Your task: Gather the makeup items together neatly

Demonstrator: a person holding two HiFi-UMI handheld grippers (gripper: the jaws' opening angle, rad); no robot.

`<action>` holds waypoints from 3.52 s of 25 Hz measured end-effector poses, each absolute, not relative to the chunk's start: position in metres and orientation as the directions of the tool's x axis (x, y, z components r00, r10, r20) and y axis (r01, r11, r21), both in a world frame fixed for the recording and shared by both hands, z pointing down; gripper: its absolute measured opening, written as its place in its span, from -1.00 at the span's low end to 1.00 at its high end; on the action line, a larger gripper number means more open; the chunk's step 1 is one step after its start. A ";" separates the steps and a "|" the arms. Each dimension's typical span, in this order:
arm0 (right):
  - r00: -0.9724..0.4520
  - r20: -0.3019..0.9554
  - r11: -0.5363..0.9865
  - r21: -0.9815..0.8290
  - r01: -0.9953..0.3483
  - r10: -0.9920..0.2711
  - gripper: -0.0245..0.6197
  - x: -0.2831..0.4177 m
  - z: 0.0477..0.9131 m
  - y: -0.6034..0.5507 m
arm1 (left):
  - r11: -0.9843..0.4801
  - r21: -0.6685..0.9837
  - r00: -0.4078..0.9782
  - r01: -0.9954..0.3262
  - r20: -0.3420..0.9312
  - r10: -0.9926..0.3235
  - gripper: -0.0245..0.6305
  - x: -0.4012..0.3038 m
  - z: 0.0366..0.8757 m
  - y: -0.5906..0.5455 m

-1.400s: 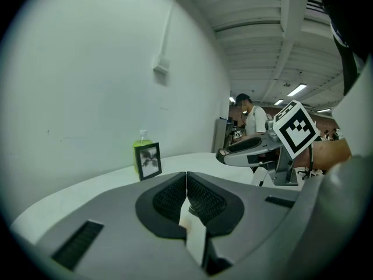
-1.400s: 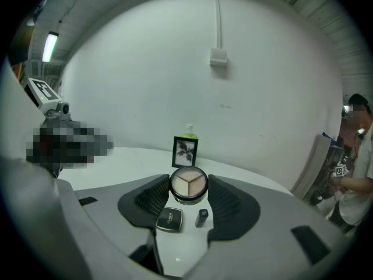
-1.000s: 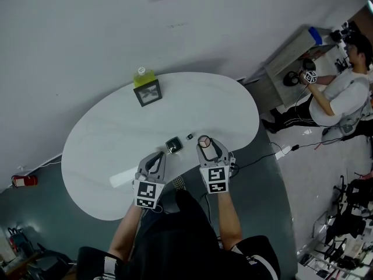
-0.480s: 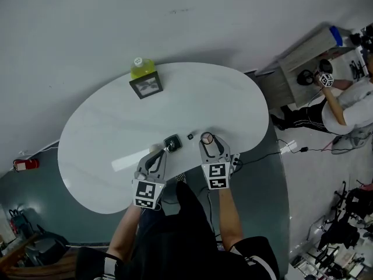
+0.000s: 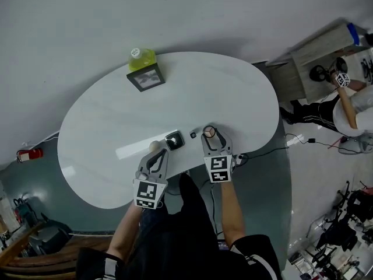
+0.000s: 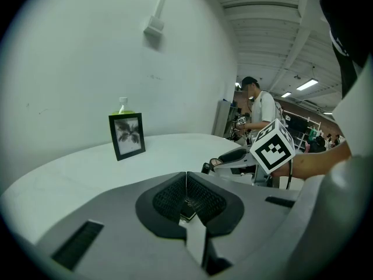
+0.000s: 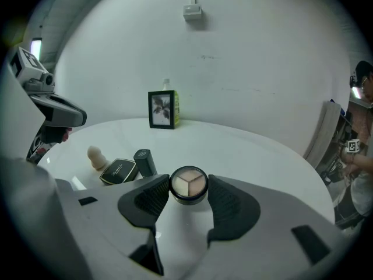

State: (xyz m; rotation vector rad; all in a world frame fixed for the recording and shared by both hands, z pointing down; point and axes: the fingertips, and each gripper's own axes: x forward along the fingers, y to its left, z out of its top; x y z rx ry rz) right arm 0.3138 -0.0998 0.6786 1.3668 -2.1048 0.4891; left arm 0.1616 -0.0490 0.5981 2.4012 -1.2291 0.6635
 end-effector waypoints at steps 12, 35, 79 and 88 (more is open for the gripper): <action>-0.322 0.675 0.416 -0.024 -0.909 -0.664 -0.21 0.310 0.705 -0.108 | -0.532 0.112 0.491 -0.839 0.575 -0.655 -0.86 0.159 0.607 -0.052; -0.328 0.661 0.402 -0.042 -0.915 -0.675 -0.21 0.310 0.700 -0.110 | -0.512 0.111 0.477 -0.852 0.569 -0.670 -0.86 0.156 0.607 -0.050; -0.379 0.229 0.408 0.099 -0.907 -0.897 -0.73 0.257 0.438 -0.026 | -0.438 -0.060 0.406 -0.897 0.279 -0.870 -0.86 0.101 0.440 0.013; -0.377 0.196 0.399 0.088 -0.913 -0.905 -0.80 0.255 0.429 -0.010 | -0.439 -0.076 0.410 -0.895 0.244 -0.879 -0.86 0.097 0.427 0.023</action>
